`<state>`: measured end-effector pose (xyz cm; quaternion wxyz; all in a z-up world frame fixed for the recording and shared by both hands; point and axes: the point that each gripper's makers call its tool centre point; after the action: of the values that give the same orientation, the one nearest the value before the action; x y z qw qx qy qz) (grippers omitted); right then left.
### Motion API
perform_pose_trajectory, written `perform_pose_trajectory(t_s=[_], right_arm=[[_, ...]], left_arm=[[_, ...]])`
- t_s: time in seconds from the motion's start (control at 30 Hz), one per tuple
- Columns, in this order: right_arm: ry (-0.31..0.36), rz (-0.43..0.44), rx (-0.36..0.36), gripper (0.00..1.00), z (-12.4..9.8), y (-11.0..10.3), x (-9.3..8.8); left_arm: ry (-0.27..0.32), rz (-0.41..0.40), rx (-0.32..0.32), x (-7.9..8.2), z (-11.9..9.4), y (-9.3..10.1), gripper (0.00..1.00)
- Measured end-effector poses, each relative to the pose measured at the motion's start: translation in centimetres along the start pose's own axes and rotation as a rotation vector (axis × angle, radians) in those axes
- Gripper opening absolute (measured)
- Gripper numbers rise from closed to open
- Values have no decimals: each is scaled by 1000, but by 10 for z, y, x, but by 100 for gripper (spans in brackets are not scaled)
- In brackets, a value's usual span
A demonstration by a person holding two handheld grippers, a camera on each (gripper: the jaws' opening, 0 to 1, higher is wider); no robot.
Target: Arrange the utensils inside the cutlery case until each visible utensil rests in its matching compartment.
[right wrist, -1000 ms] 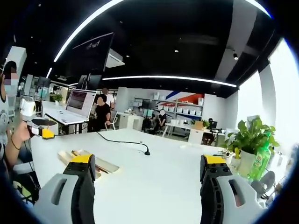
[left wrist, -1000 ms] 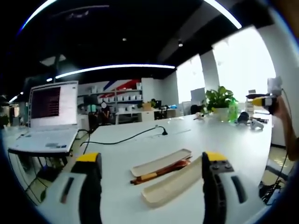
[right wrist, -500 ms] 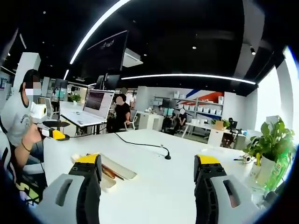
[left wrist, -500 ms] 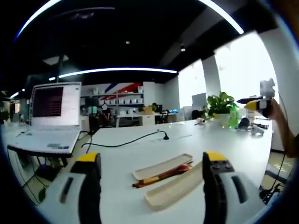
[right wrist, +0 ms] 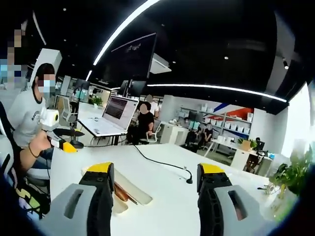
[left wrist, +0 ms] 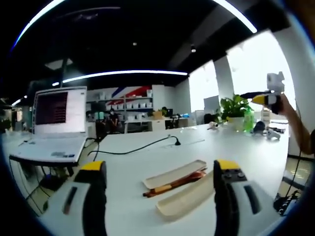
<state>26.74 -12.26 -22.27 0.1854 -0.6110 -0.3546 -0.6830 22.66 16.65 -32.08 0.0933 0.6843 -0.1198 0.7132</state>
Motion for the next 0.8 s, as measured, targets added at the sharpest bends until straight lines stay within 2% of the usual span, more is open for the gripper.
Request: perform_pose_trajectory(t_s=[0.13, 0.2, 0.27, 0.37, 0.47, 0.6, 0.8], right_arm=[[-29, -11, 68, 60, 21, -13, -4], [-36, -57, 87, 56, 31, -17, -6], [-30, -45, 92, 51, 38, -20, -6], [-38, -67, 126, 50, 51, -28, -8], [-50, -89, 153, 44, 64, -34, -12], [-86, -66, 199, 38, 83, -42, -25], [-158, -58, 279, 37, 107, -58, -48]], left_arm=[[-9, 3, -2, -2, 2, 0, 95], [-14, 5, 0, -3, 2, -1, 95], [-17, 6, 3, -4, 2, -2, 95], [-16, -2, 0, -4, 3, -3, 95], [-14, -7, -1, -4, 3, -4, 95], [-15, -6, 3, -4, 4, -7, 95], [-19, -13, 7, -5, 4, -11, 95]])
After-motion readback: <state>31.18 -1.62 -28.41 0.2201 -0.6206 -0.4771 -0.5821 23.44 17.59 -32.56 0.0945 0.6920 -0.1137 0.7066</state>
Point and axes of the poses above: the point that each gripper's makers call its tool centre point, and the gripper's own axes: z roughly forward along the fingers, y roughly to its right, x roughly out of its top, and after that the axes turned 3 degrees about y, right-handed
